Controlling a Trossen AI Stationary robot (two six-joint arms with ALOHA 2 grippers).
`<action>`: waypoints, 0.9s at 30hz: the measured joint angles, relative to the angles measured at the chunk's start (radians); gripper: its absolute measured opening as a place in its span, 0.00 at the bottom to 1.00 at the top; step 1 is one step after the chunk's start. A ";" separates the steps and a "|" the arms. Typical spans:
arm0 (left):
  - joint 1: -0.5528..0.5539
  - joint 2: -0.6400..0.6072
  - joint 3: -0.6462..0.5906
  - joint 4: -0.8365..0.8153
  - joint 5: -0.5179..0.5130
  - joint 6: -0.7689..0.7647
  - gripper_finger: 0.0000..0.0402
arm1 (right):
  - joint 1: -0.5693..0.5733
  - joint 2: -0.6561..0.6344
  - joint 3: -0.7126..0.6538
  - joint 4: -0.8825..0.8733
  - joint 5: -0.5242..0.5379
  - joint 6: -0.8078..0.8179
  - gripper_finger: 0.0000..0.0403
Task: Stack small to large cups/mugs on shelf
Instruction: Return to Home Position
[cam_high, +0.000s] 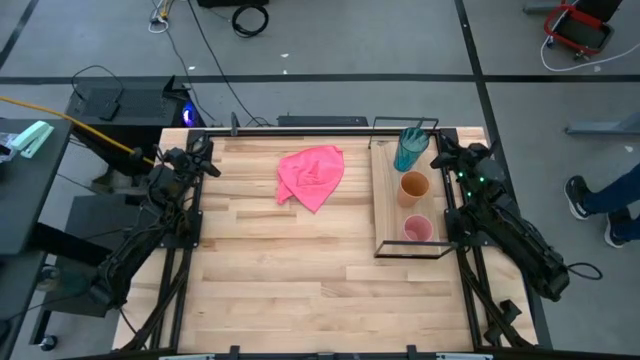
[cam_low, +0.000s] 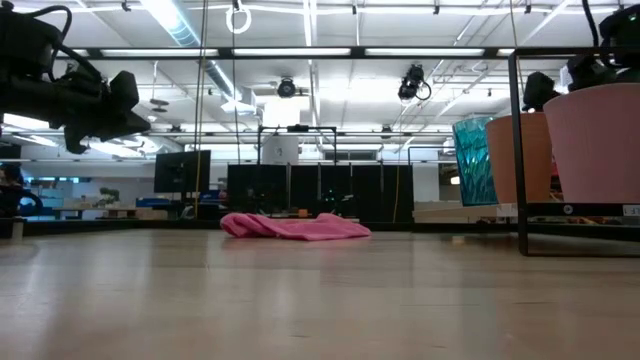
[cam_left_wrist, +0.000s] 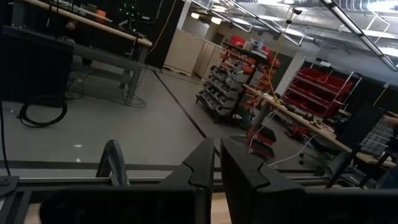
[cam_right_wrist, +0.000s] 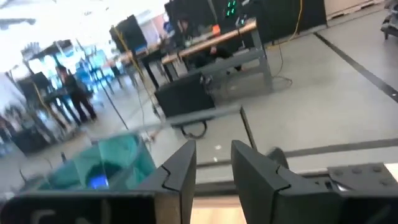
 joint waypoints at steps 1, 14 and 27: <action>0.000 0.000 0.000 0.000 0.000 0.000 0.09 | 0.000 0.000 0.000 0.014 0.005 0.000 0.27; 0.000 0.000 -0.001 0.001 -0.003 0.026 0.07 | 0.008 0.000 0.000 0.074 0.002 -0.411 0.27; 0.000 0.000 -0.001 0.001 -0.003 0.026 0.09 | -0.014 0.000 -0.017 0.102 0.002 -0.415 0.27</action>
